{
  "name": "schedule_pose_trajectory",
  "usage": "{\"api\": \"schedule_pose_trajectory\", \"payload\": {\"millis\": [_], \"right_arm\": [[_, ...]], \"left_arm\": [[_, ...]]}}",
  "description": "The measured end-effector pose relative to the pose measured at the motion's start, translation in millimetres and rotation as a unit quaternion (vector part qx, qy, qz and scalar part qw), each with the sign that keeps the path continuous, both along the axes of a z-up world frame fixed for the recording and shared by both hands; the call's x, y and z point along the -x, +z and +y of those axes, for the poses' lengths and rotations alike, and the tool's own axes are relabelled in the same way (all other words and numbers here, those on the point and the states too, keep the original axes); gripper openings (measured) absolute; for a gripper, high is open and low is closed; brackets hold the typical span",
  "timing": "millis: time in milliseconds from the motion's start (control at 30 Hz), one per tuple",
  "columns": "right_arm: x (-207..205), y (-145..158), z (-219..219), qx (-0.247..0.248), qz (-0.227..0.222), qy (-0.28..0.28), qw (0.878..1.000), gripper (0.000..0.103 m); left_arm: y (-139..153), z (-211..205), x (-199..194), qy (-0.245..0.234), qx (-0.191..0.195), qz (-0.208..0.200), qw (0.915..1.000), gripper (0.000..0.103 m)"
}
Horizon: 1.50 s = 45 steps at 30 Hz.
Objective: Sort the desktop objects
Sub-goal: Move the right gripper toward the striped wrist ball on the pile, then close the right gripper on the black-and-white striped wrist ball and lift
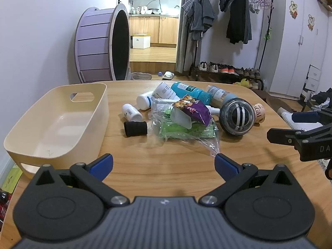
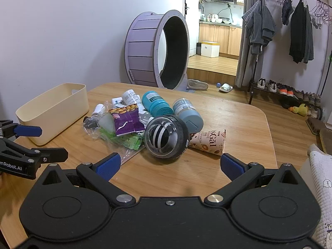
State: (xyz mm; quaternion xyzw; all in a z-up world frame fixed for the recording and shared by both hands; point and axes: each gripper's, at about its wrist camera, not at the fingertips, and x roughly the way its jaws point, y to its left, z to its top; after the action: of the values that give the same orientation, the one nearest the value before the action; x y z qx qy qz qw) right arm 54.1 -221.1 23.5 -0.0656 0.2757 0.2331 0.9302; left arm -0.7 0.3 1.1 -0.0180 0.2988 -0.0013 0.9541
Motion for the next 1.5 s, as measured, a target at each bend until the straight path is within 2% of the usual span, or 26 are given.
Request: {"api": "schedule_pose_trajectory", "payload": {"millis": [433,667,833,933,1000,1167,1500], "right_arm": [[0,-1,1,0.007,-0.011,0.003,1.000,0.103],[2,-7,8,0.025,-0.050,0.035,0.998,0.103],[0,-11,18,0.047,-0.070,0.050,0.995,0.102],[-7,-13,23,0.058,-0.079,0.050,0.994,0.099],[-14,-15,25,0.065,-0.081,0.049,0.993,0.092],[-29,-24,36,0.088,-0.086,0.062,0.990,0.083],[-30,-45,63,0.170,-0.129,0.093,0.972,0.082]], "left_arm": [[1,-1,2,-0.002,-0.006,-0.006,1.0000,0.103],[3,-1,6,-0.006,-0.012,-0.018,0.9998,0.103],[4,-3,12,-0.011,-0.022,-0.047,0.9986,0.103],[4,-4,13,-0.024,-0.022,-0.049,0.9982,0.103],[2,-4,11,-0.033,-0.019,-0.045,0.9983,0.103],[0,-2,9,-0.034,-0.014,-0.045,0.9983,0.102],[0,6,8,-0.024,-0.004,-0.056,0.9981,0.102]]}}
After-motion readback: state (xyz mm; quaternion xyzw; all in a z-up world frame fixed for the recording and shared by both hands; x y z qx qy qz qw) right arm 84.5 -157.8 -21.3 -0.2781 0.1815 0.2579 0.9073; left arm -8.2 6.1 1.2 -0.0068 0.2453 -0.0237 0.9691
